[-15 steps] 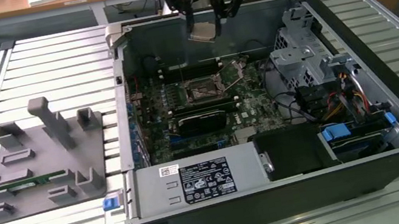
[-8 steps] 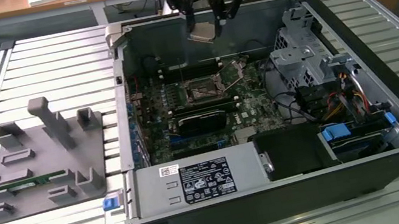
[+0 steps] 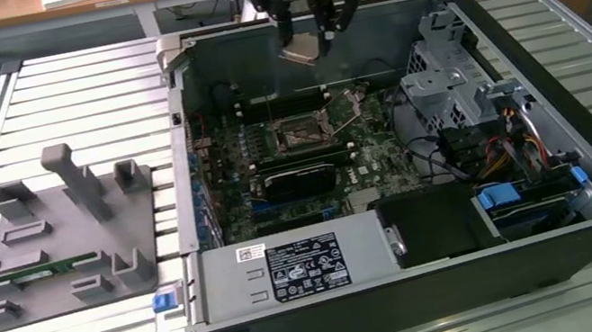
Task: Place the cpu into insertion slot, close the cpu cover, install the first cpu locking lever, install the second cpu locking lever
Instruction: 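Place the cpu into insertion slot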
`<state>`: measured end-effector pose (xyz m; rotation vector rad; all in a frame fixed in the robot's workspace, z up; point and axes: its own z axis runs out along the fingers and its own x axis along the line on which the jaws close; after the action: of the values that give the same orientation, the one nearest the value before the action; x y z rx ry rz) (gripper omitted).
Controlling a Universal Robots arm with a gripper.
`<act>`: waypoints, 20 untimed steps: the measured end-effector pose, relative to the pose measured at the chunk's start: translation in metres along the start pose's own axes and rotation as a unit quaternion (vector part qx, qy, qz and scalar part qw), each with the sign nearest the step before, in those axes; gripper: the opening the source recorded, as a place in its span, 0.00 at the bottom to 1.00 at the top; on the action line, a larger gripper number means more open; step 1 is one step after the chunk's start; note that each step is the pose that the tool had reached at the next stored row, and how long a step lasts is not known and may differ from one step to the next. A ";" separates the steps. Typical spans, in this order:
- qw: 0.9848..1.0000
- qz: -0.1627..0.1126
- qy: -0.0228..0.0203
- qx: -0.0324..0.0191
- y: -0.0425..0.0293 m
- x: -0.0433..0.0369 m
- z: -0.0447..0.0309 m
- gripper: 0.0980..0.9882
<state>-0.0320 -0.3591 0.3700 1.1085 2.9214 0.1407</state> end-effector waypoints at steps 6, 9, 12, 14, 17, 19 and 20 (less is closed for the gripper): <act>0.999 0.053 -0.005 -0.001 0.0000 0.0000 0.0006 0.48; 0.997 0.081 -0.007 -0.001 -0.0001 0.0000 0.0009 0.48; 0.994 0.107 -0.010 -0.002 -0.0001 0.0000 0.0013 0.48; 0.992 0.124 -0.011 -0.002 -0.0001 0.0000 0.0015 0.48; 0.989 0.149 -0.013 -0.003 -0.0002 0.0000 0.0021 0.48; 0.986 0.165 -0.015 -0.003 -0.0002 -0.0001 0.0025 0.48; 0.985 0.173 -0.016 -0.003 -0.0002 -0.0001 0.0027 0.48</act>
<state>-0.0320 -0.3591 0.3673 1.5915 2.6711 0.1333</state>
